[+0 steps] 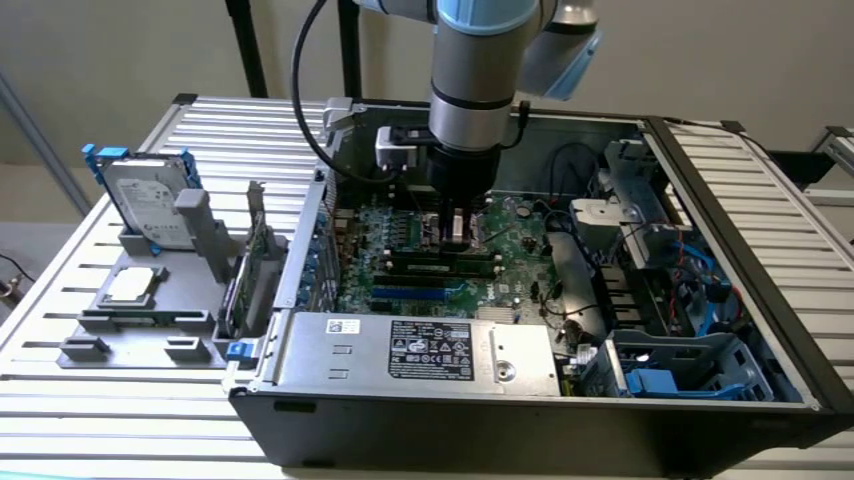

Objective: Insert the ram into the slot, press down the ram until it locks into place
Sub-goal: 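Press down the ram until it locks into place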

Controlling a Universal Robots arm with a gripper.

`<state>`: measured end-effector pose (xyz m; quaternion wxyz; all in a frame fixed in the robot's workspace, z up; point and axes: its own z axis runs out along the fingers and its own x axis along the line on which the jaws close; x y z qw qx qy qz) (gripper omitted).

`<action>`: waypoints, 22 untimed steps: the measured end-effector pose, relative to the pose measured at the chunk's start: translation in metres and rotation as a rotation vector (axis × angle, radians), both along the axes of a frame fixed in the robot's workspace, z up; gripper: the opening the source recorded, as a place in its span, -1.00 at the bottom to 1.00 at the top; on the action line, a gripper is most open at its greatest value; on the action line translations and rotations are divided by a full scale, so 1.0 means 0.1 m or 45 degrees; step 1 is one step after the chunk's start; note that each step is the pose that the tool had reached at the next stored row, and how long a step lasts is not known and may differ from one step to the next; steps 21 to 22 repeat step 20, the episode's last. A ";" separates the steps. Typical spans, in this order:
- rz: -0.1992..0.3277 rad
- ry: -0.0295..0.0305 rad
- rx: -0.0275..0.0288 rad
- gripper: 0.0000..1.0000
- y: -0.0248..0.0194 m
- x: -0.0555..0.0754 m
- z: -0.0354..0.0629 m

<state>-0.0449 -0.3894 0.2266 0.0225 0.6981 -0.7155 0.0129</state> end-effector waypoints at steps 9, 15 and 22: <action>0.000 0.0099 0.0008 -0.80 0.001 0.00 0.209; 0.000 0.0173 0.0007 -0.80 0.001 0.00 0.354; 0.000 0.0174 0.0007 -0.80 0.001 0.00 0.355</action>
